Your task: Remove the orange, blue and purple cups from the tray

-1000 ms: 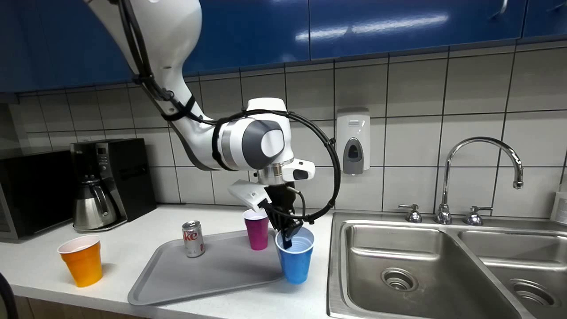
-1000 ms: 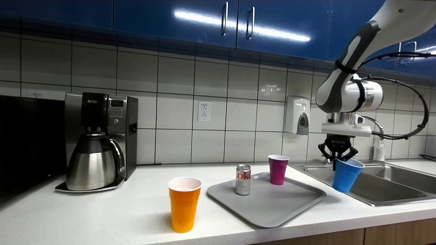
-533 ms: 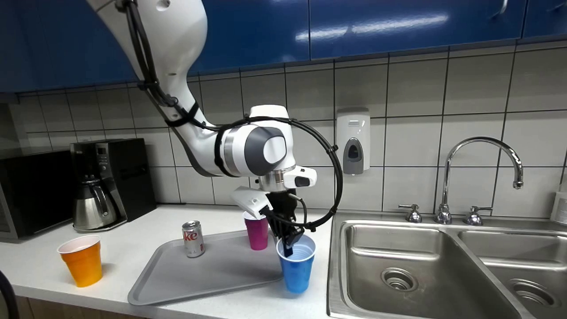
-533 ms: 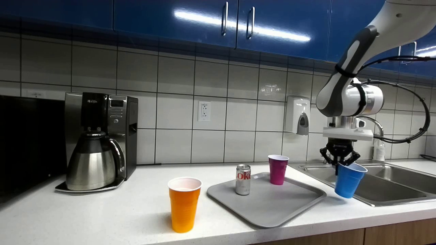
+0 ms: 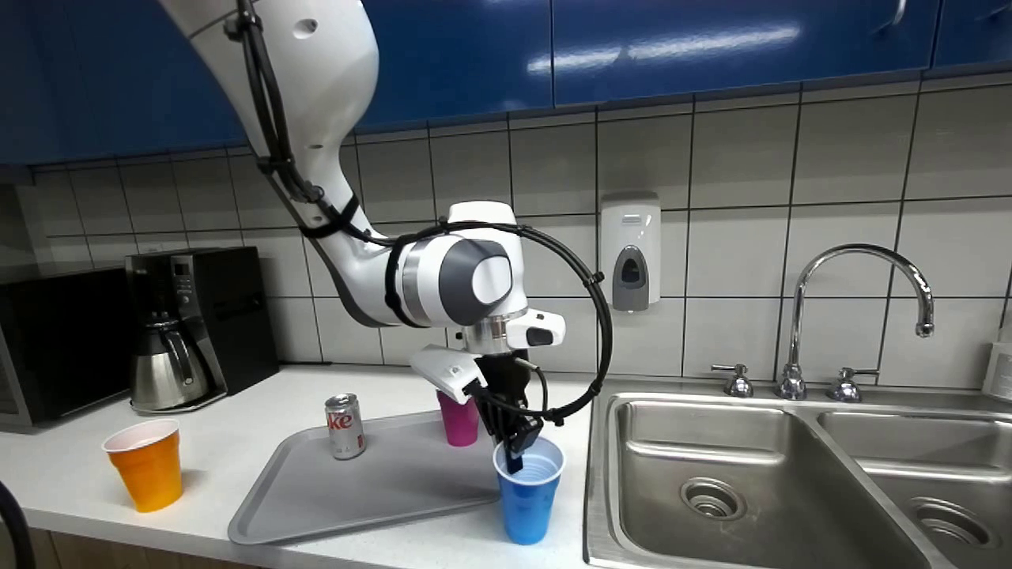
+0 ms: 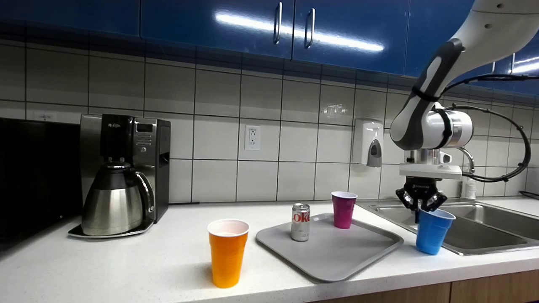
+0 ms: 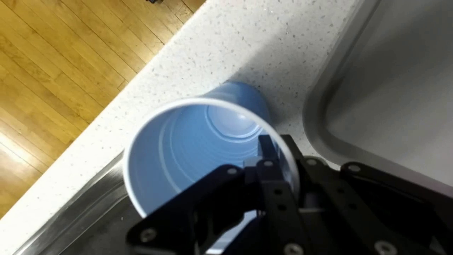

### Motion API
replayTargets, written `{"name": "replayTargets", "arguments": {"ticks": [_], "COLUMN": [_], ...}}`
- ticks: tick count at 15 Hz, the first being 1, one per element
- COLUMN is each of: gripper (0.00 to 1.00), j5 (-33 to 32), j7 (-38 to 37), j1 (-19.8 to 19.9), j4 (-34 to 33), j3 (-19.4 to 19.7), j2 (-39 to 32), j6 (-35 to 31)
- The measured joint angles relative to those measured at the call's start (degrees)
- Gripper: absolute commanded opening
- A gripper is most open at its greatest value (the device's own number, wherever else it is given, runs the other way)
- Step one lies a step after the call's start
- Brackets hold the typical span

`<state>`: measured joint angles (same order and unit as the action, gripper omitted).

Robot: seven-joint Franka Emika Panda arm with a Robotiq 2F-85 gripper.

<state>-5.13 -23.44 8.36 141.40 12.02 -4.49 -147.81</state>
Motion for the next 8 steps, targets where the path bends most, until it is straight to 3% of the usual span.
{"name": "replayTargets", "arguments": {"ticks": [8], "gripper": [0.99], "j5": [-1.0], "j7": [-0.9], "j1": [0.0], "j4": [0.0], "j3": [0.0], "j2": [-0.2], "j6": [0.0]}}
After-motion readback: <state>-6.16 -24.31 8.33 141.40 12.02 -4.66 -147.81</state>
